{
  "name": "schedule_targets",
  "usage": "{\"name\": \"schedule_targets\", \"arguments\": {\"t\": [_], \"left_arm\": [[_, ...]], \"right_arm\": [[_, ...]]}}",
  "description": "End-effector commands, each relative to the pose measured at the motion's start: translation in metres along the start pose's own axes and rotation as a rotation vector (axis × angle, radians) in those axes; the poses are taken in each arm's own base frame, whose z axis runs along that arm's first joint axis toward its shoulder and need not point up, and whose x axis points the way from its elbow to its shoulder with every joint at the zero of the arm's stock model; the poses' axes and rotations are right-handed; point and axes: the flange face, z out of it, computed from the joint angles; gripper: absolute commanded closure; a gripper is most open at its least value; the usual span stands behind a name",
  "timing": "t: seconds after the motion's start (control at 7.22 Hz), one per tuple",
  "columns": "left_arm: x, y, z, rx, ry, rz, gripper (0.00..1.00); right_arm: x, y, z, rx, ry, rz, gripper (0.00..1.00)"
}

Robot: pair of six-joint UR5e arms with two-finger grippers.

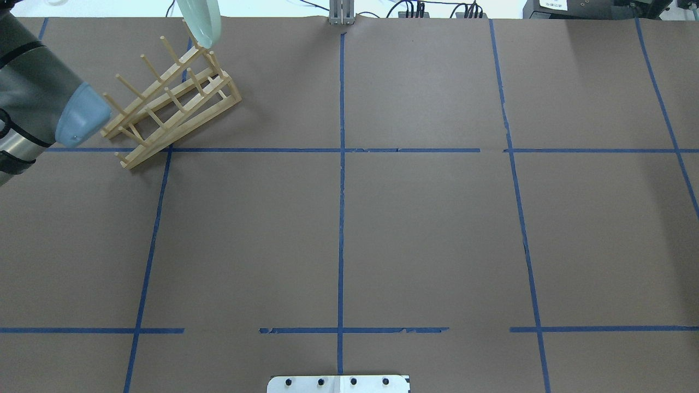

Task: Place plate on table
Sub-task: 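Carry the plate with the left gripper toward the robot, beside the rack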

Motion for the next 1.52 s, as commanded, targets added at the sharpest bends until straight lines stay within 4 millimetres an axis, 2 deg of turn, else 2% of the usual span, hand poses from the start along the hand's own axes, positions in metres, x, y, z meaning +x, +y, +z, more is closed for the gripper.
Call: {"name": "schedule_targets", "arguments": {"t": [0.0, 0.14, 0.28, 0.42, 0.55, 0.69, 0.83, 0.97, 1.11, 1.25, 1.38], "left_arm": [[0.0, 0.085, 0.016, -0.088, -0.237, -0.02, 1.0], [-0.002, 0.125, 0.034, -0.11, -0.377, -0.03, 1.0], [-0.012, 0.152, 0.047, -0.116, -0.52, -0.025, 1.0], [-0.041, 0.197, 0.059, -0.161, -0.691, 0.049, 1.0], [-0.063, 0.228, 0.064, -0.176, -0.823, 0.075, 1.0], [-0.089, 0.268, 0.071, -0.231, -0.917, 0.146, 1.0], [-0.109, 0.295, 0.093, -0.248, -1.005, 0.168, 1.0], [-0.115, 0.307, 0.123, -0.255, -1.082, 0.214, 1.0], [-0.127, 0.32, 0.139, -0.241, -1.133, 0.25, 1.0], [-0.154, 0.347, 0.141, -0.222, -1.162, 0.314, 1.0], [-0.161, 0.353, 0.142, -0.218, -1.172, 0.333, 0.33]], "right_arm": [[0.0, 0.0, 0.0, 0.0, 0.0, 0.0, 0.0], [0.0, 0.0, 0.0, 0.0, 0.0, 0.0, 0.0], [0.0, 0.001, 0.0, -0.001, 0.0, 0.001, 0.0], [0.0, 0.0, 0.0, 0.0, 0.0, 0.0, 0.0], [0.0, 0.0, 0.0, 0.0, 0.0, 0.0, 0.0], [0.0, 0.0, 0.0, 0.0, 0.0, 0.0, 0.0], [0.0, 0.0, 0.0, 0.0, 0.0, 0.0, 0.0], [0.0, 0.0, 0.0, 0.0, 0.0, 0.0, 0.0], [0.0, 0.0, 0.0, 0.0, 0.0, 0.0, 0.0], [0.0, 0.0, 0.0, 0.0, 0.0, 0.0, 0.0], [0.0, 0.0, 0.0, 0.0, 0.0, 0.0, 0.0]]}}
